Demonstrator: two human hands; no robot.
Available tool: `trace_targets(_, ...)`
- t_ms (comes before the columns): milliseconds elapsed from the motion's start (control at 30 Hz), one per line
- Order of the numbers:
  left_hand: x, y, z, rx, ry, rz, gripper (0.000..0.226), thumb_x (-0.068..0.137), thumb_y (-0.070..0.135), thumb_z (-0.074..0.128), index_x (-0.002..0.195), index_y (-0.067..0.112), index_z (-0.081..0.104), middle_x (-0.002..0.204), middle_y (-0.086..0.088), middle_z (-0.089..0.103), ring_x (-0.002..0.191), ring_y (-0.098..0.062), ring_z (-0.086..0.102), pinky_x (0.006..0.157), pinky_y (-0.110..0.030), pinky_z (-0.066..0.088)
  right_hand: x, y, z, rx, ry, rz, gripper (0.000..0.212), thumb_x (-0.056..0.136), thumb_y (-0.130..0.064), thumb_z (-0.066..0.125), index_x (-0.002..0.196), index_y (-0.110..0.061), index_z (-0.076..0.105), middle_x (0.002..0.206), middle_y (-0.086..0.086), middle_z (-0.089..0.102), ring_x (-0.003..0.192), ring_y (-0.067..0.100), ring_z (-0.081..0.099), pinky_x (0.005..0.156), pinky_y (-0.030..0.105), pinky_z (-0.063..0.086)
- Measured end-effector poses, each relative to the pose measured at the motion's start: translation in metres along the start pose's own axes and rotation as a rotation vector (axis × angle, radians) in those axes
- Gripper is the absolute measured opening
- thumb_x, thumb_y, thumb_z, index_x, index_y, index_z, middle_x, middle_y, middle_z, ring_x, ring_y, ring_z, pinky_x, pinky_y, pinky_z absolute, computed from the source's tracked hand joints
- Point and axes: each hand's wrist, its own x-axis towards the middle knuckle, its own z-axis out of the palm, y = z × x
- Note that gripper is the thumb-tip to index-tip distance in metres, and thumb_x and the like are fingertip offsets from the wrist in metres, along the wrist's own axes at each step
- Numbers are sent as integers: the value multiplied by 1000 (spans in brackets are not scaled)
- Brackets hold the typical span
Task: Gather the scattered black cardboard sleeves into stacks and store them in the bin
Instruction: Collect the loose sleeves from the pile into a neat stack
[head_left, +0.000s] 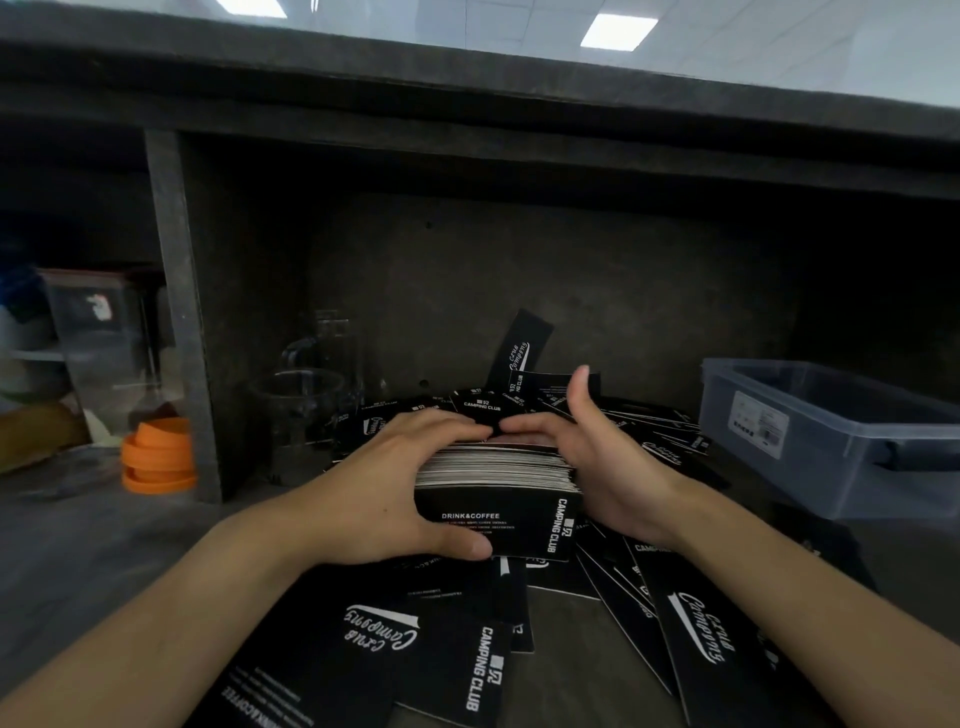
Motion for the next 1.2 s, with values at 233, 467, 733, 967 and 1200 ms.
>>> trace_targets(233,0,-1,-1,96,-74,-20,101,69,92,49,157,50,21,153,33,26,142,10,16,123,-28,21,-15,-8,-16,-500,-193,-32,81,84,-65,69,152,-34,38,143,-16,57,133,0,52,120,31,34)
trace_targets(467,0,1,-2,102,-52,-25,84,81,73,63,153,52,27,134,33,45,126,10,41,112,-28,40,-14,-7,-13,-759,-157,-149,64,82,-29,86,138,-31,54,121,-9,70,109,7,68,93,26,56)
trace_targets(733,-14,31,-36,-416,298,-243,50,72,50,83,116,32,72,104,15,75,93,3,70,84,-17,57,-6,3,-31,-484,104,-150,94,77,-94,20,131,-29,61,112,-5,75,102,15,71,96,41,55)
trace_targets(967,-99,44,-89,-864,413,-743,34,70,44,84,87,14,84,94,-12,80,77,-24,77,85,-41,58,0,17,-42,-705,135,-203,70,81,-87,33,111,-33,66,97,-11,74,88,5,69,86,31,56)
trace_targets(1200,-151,15,-83,-643,551,-930,24,82,35,80,100,22,72,88,-8,77,76,-27,73,72,-33,53,-1,17,-41,-740,119,-221,38,88,-64,45,106,-38,66,98,-11,73,80,-6,66,77,18,49)
